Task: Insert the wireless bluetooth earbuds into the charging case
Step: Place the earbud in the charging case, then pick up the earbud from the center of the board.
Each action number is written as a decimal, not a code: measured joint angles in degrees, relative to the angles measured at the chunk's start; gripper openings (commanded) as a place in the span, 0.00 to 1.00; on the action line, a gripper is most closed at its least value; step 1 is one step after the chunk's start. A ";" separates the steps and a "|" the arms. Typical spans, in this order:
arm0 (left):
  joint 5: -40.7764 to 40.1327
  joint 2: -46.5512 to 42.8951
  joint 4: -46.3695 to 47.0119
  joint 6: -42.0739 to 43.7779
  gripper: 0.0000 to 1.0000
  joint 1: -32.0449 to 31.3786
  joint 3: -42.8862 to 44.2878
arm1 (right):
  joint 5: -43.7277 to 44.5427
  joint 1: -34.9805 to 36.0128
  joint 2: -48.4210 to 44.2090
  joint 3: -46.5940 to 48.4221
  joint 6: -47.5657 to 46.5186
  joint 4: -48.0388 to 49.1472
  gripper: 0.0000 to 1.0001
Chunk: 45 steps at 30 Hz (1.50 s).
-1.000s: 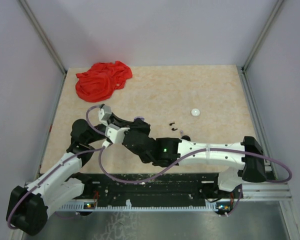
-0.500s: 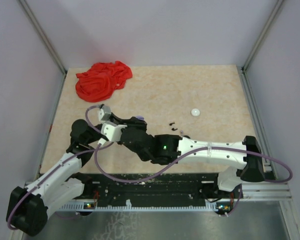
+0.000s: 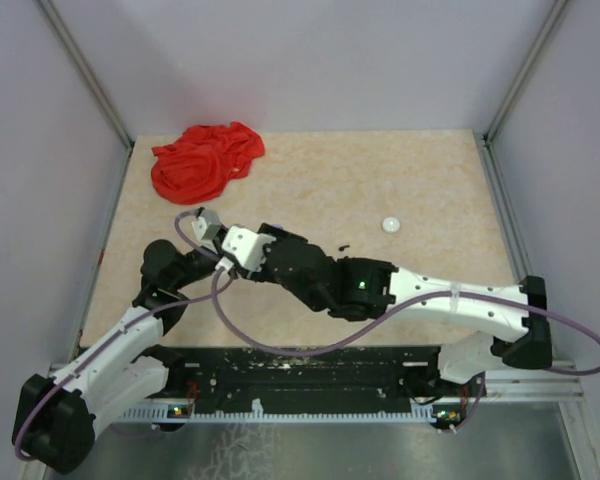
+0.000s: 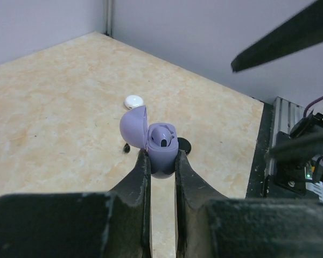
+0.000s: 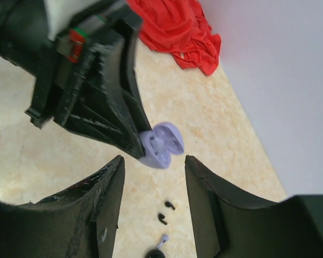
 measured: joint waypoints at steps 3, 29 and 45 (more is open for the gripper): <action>-1.79 -0.15 -0.96 1.03 0.01 0.00 0.00 | -2.51 -2.80 -3.89 -1.29 3.72 -0.87 0.54; -4.48 -6.67 -17.99 17.68 0.01 0.00 3.61 | -25.09 -43.30 -1.40 -17.94 36.00 -14.21 0.43; -4.39 -6.71 -17.97 17.62 0.01 0.00 3.61 | -27.54 -48.74 14.19 -17.90 39.65 -14.67 0.34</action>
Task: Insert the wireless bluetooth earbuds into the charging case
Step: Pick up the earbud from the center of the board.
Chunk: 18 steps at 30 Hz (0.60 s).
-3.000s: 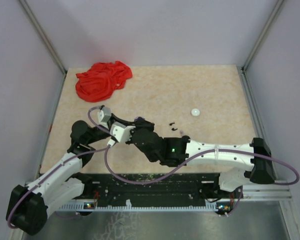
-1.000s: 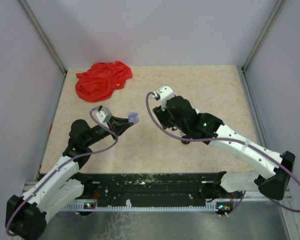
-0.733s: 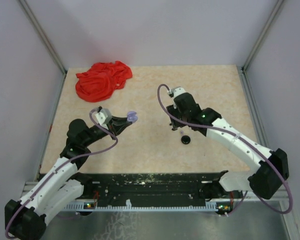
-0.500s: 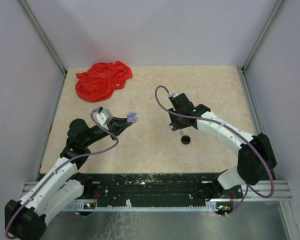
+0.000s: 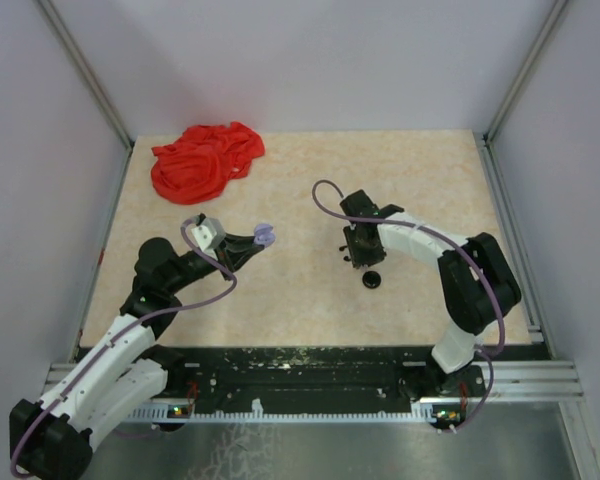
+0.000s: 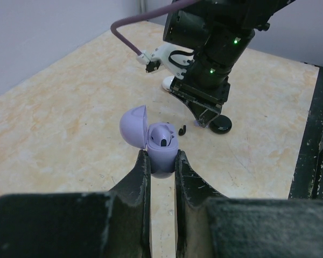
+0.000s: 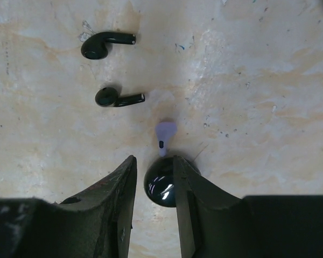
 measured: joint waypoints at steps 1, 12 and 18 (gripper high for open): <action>0.00 0.00 0.00 -0.04 0.01 0.00 0.00 | -0.24 -0.02 0.96 0.02 0.15 0.07 0.34; 0.33 0.00 0.00 -0.24 0.01 0.02 0.00 | -0.68 -0.74 6.32 2.29 0.24 -0.20 0.36; 0.68 0.00 0.02 -0.31 0.01 0.02 0.00 | -0.46 -1.07 7.02 3.15 0.09 0.17 0.36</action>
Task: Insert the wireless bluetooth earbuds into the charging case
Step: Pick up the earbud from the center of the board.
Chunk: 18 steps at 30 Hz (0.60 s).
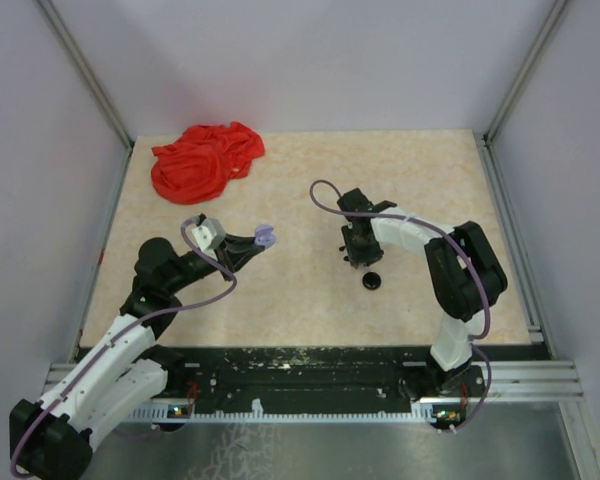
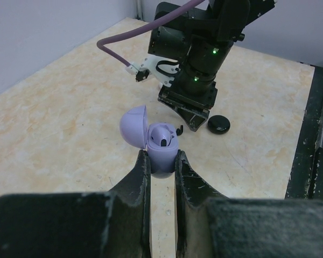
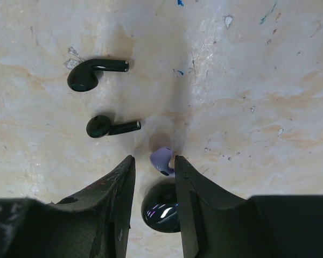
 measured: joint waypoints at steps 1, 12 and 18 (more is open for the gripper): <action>0.04 0.00 0.00 -0.02 0.01 0.00 0.00 | 0.04 -0.02 0.22 0.00 -0.02 0.00 0.36; 0.68 0.04 0.02 -0.04 0.01 0.00 0.00 | -0.04 -0.33 1.53 0.72 -1.55 -0.09 0.33; 1.05 0.20 0.02 -0.31 0.01 0.00 0.00 | -0.52 -0.33 1.57 0.74 -2.43 -0.09 0.24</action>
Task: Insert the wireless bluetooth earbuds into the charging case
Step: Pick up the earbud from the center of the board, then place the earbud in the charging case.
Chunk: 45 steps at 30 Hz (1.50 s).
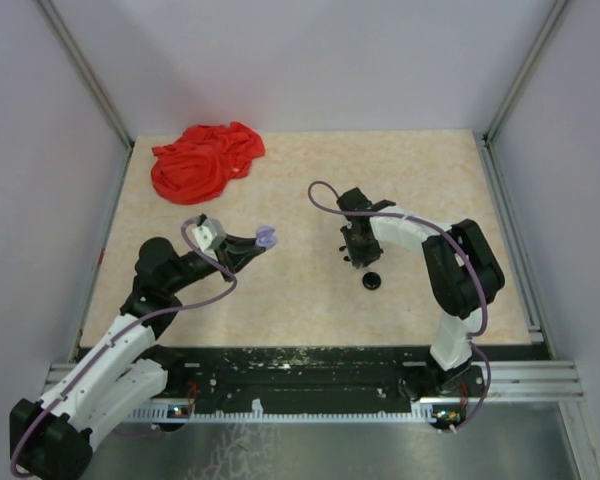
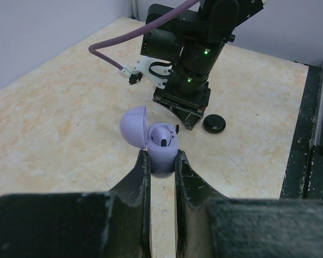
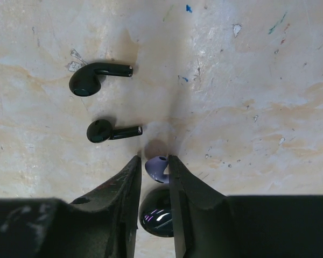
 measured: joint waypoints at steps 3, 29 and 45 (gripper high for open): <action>0.13 0.00 0.00 -0.15 0.01 0.00 0.00 | -0.35 0.00 0.11 0.17 -0.26 -0.20 0.19; 2.78 -1.01 7.96 -0.96 0.01 0.15 -3.69 | -5.14 5.90 -23.17 1.03 6.97 5.38 0.15; 1.64 -4.72 20.76 -2.51 0.01 0.46 -8.52 | -10.56 16.02 -36.87 0.79 15.10 31.63 0.14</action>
